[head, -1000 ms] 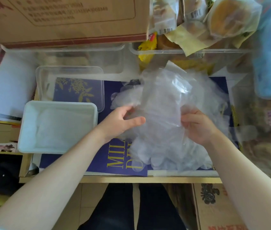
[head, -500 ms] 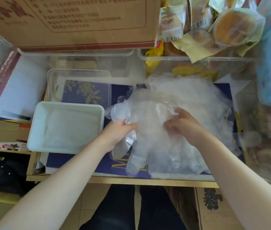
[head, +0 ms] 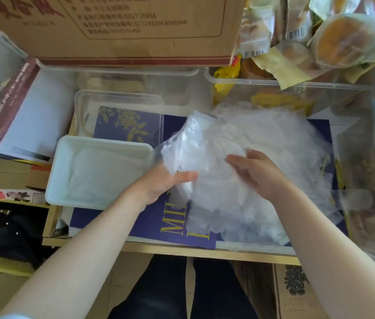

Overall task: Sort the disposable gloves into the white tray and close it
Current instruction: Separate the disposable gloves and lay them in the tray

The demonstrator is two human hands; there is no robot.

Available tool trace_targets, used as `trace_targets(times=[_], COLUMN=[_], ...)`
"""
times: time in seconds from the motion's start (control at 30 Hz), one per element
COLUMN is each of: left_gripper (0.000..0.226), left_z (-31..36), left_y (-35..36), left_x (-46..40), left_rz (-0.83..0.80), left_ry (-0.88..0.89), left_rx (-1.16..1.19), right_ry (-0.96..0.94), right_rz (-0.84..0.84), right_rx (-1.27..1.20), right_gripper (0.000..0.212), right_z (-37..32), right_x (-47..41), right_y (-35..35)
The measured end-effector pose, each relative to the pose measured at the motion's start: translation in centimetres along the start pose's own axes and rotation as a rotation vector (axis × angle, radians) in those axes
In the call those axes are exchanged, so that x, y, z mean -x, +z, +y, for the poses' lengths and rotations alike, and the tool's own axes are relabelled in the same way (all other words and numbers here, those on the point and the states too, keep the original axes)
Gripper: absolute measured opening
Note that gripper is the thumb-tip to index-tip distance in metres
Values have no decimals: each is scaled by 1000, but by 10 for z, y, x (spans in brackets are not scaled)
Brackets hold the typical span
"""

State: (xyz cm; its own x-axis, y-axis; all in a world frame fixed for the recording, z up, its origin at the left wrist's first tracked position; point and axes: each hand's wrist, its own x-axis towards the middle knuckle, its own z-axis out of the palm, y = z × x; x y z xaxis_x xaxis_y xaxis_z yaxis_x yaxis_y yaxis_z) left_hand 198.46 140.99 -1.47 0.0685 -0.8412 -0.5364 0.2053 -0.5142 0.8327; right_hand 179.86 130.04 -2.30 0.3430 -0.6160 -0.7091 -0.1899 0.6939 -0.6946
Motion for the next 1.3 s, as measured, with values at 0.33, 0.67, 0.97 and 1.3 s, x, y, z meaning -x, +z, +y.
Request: trace_targets(times=[0.33, 0.67, 0.97, 1.3], left_gripper=[88, 25, 18, 19], left_z=[26, 23, 29, 29], left_y=[-21, 5, 4, -11], left_x=[-15, -34, -33, -29], left_rz=[-342, 79, 105, -92], left_ry=[-73, 129, 179, 63], left_rx=[35, -566, -498, -536], right_ry=[-117, -81, -205, -96], right_rz=[-185, -252, -125, 33], right_rx=[224, 221, 350, 263], right_gripper=[16, 20, 31, 28], right_z=[-9, -15, -22, -24], right_x=[9, 13, 14, 13], right_y=[-30, -28, -15, -17])
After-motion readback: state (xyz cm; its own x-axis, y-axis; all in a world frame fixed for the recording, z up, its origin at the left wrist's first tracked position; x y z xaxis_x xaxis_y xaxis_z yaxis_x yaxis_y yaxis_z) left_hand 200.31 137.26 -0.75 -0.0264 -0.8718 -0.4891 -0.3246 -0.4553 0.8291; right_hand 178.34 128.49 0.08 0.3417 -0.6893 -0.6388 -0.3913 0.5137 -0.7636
